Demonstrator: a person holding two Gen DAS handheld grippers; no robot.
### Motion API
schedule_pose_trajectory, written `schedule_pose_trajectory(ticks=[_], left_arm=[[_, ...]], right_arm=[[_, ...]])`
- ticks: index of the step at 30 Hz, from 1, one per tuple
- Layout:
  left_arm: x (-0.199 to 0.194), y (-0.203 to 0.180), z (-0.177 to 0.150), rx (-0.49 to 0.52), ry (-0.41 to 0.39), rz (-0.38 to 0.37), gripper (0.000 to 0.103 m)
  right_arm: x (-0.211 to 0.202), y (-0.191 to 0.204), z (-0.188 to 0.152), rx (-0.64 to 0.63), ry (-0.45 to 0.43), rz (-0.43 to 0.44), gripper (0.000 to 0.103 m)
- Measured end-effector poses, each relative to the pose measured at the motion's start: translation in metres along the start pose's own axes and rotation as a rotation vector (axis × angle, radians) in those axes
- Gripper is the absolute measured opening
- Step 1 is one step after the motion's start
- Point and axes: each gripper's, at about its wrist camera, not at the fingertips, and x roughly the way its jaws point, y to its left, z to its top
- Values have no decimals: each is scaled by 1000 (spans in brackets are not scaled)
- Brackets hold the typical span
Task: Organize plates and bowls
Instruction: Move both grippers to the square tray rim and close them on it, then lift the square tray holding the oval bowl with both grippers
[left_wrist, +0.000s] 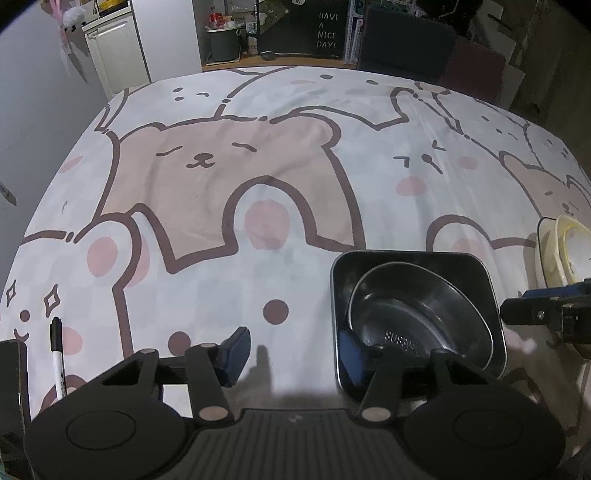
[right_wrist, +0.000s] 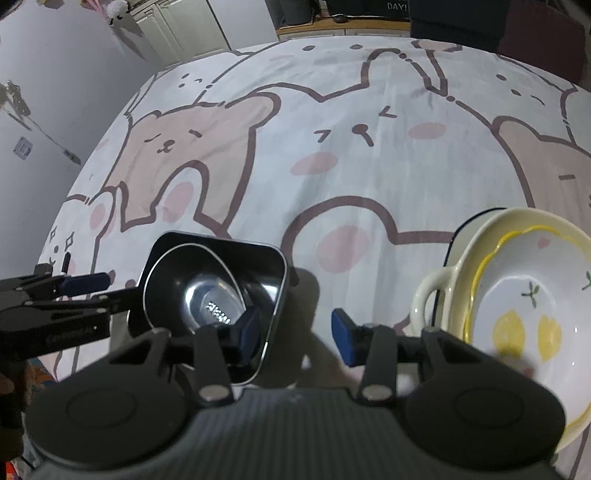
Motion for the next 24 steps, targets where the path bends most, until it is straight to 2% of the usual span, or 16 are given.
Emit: schedule_pose_trajectory(ticks=[3,7,15,17,24], left_arm=[[2,-1,2,-1,1,7,53],[4,-2,4,-12,3,0,48],[9,-3,5,-56,24,-46,26],[11,-4,6,-65,32,-52,21],[18,-7,6,-76,56,-55,16]], right_arm=[[4,-2,-1,13,12,16,36],[10,-1,-4,21,36,28,29],[23,3,-9,70,63,69,11],[23,4,-9,71,56,71,9],[23,3,-9,75,53,73,8]])
